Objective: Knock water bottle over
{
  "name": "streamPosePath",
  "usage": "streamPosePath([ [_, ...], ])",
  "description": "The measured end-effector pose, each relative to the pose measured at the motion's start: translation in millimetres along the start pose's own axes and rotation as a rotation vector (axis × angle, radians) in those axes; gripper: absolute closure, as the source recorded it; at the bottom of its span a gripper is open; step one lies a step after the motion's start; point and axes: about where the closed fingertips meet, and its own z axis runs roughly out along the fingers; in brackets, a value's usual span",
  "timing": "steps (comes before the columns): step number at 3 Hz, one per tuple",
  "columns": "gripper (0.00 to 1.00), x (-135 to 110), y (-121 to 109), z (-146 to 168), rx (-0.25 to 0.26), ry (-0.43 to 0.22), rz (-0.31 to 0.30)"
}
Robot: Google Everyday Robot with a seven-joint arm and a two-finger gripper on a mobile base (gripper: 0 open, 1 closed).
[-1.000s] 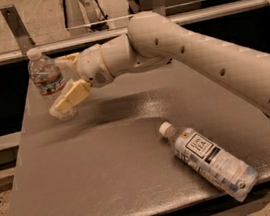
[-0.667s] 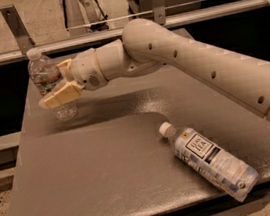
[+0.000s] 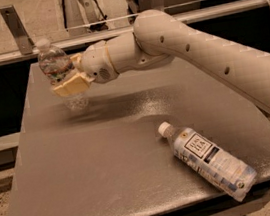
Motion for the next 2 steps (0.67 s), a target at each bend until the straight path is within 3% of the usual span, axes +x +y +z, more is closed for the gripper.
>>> streamPosePath([
  [1,1.0,-13.1,-11.5,-34.4,0.013,0.13,-0.059],
  [2,1.0,-10.1,-29.1,-66.4,-0.003,0.343,-0.127],
])
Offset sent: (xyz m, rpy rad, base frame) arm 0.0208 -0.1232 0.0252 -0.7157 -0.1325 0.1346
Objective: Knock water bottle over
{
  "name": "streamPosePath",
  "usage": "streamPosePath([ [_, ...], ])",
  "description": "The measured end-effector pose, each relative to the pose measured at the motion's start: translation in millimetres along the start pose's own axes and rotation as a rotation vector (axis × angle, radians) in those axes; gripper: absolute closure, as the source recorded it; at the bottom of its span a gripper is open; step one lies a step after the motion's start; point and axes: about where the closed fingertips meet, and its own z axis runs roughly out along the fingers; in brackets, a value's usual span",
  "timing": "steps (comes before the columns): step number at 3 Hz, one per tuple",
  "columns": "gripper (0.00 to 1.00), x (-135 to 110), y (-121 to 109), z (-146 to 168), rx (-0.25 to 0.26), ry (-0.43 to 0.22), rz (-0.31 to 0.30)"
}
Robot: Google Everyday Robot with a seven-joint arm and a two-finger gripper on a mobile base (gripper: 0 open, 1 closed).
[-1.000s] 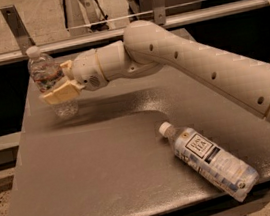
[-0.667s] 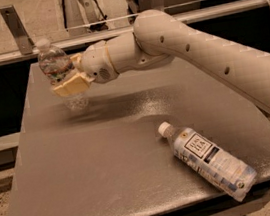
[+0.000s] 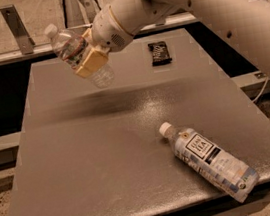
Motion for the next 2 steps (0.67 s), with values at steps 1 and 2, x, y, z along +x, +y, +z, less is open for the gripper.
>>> streamPosePath([
  [1,1.0,20.3,9.9,-0.1,-0.1,0.216,-0.079],
  [2,1.0,41.0,37.7,4.9,-0.243,0.384,-0.135],
])
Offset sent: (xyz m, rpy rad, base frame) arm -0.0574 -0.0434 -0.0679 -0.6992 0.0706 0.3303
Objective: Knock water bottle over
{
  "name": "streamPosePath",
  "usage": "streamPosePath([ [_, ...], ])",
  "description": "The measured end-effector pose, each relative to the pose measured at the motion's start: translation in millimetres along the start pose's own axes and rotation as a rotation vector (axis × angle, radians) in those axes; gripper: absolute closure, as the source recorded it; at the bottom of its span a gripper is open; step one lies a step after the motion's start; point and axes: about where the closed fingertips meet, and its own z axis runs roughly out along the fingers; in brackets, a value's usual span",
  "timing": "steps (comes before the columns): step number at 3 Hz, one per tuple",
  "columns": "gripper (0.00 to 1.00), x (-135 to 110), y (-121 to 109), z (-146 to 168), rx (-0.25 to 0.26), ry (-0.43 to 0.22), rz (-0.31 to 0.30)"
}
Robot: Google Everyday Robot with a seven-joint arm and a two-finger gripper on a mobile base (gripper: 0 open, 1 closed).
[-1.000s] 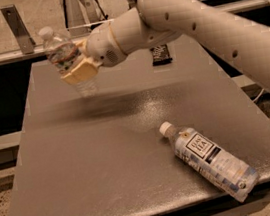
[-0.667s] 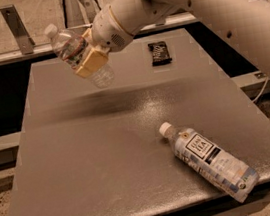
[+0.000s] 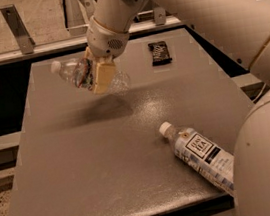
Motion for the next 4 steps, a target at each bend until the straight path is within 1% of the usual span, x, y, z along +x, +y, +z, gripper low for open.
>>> streamPosePath([
  [1,0.83,3.7,19.6,15.6,-0.102,0.099,-0.041],
  [2,0.61,1.6,29.4,27.0,-0.154,0.142,-0.068],
  [3,0.36,-3.1,33.7,35.9,-0.175,0.154,-0.085],
  [4,0.14,-7.9,34.6,40.3,-0.177,0.153,-0.093],
])
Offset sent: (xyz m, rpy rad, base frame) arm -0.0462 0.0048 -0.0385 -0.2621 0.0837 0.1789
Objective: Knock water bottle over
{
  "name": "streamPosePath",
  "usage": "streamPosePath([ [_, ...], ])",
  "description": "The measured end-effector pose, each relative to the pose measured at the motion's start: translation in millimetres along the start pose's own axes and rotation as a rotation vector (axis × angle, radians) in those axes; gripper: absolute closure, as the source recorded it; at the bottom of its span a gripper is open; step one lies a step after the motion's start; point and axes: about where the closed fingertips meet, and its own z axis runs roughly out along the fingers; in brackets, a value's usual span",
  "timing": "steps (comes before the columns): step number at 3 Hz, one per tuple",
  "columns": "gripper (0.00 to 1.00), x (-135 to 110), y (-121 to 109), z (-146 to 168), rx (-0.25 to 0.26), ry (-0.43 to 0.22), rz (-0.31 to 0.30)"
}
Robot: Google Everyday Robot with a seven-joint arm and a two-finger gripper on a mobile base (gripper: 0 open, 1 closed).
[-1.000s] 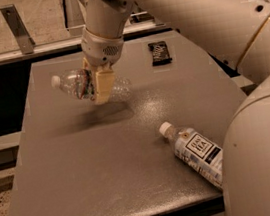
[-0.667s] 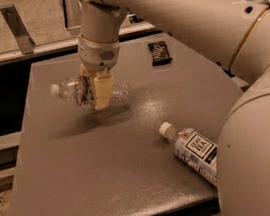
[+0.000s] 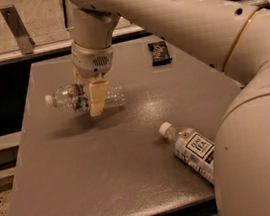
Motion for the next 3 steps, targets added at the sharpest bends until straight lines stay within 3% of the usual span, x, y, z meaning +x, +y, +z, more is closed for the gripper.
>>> streamPosePath([
  [1,0.0,-10.5,-1.4,-0.9,0.012,-0.012,-0.016],
  [2,0.0,-14.6,-0.4,0.3,0.015,-0.022,-0.021],
  [3,0.0,-12.2,-0.4,-2.4,0.034,-0.071,-0.004],
])
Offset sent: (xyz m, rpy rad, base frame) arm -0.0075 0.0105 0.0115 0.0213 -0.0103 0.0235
